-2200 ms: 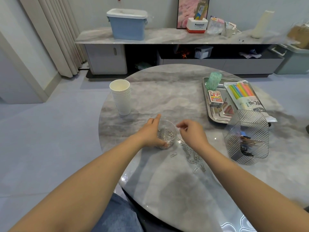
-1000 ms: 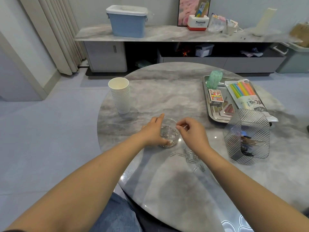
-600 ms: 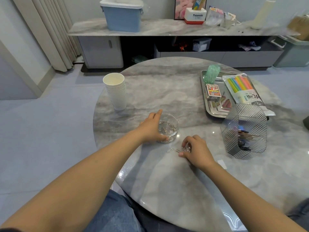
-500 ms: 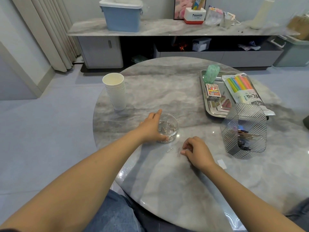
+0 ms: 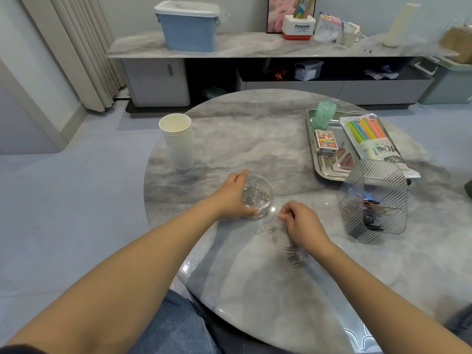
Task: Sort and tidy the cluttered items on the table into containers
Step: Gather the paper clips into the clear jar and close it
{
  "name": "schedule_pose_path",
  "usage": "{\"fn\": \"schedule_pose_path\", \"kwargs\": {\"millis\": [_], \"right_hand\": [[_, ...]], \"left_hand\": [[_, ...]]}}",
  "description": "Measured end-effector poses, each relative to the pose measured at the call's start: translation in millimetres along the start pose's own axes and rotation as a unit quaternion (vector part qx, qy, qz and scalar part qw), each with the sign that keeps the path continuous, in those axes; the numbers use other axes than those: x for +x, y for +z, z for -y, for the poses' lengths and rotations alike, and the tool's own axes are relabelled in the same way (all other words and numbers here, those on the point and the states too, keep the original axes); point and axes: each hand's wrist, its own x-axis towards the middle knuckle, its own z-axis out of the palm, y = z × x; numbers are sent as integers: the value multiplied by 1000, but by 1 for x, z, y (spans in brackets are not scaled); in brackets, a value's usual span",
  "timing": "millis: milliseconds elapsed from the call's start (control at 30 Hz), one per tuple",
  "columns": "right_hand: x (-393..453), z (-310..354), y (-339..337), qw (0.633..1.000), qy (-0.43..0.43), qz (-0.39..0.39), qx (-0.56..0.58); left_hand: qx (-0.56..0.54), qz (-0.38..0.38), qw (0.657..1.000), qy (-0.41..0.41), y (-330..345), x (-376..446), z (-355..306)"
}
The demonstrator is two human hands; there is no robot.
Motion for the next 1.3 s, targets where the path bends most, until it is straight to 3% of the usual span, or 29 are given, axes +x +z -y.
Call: {"fn": "schedule_pose_path", "kwargs": {"millis": [133, 267, 433, 667, 767, 833, 900, 1300], "right_hand": [[17, 38, -10, 995, -72, -51, 46], [40, 60, -5, 990, -135, -26, 15], [52, 60, -4, 991, -124, 26, -48], [16, 33, -9, 994, -66, -90, 19], [2, 13, -7, 999, -39, 9, -31], [-1, 4, -6, 987, -63, 118, -83], [2, -3, -4, 977, -90, 168, -93], [-5, -7, 11, 969, -103, 151, -164]], "left_hand": [[0, -4, 1000, 2, 1, 1, 0], [-8, -1, 1000, 4, 0, 0, -1], [-25, 2, 1000, 6, 0, -1, -1], [-22, 7, 1000, 6, -1, 1, 0], [-21, 7, 1000, 7, -2, 1, 0], [-18, 7, 1000, 6, -2, 1, 0], [-16, 8, 1000, 6, -2, 1, 0], [-13, 8, 1000, 4, 0, 2, -1]]}}
